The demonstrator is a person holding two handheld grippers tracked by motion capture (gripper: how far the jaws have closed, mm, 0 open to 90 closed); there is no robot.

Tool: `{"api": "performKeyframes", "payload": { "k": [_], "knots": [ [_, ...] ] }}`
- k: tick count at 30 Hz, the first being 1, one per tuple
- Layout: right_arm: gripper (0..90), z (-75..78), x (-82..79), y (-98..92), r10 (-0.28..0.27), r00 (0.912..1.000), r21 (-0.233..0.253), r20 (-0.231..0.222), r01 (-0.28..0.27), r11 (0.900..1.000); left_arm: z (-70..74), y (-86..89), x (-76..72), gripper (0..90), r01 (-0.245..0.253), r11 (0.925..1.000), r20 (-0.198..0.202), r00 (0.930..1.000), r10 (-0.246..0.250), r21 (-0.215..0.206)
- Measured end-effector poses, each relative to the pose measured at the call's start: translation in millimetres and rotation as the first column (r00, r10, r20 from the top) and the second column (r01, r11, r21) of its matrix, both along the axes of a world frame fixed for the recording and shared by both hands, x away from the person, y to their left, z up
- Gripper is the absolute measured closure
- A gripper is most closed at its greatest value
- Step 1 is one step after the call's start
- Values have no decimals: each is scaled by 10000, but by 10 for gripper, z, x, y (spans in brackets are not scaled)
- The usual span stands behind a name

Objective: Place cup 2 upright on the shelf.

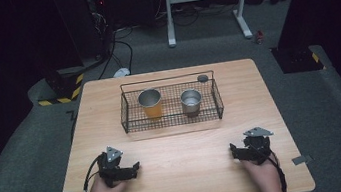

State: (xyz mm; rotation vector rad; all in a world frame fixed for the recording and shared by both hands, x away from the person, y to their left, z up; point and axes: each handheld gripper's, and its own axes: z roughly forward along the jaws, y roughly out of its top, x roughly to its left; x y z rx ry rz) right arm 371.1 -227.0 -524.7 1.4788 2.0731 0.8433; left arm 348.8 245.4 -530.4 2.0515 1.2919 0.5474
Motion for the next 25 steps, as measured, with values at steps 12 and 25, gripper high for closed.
{"api": "performKeyframes", "payload": {
  "k": [12,25],
  "knots": [
    [116,-4,49,157,-731,9973,-24,-10,731,9973,-1,-4,-1,5,-60,10000,16,10000,60,-22],
    [106,-4,52,154,-745,9972,-34,-14,745,9972,-2,4,-5,2,-206,9998,-3,9998,206,-60]
  ]
}}
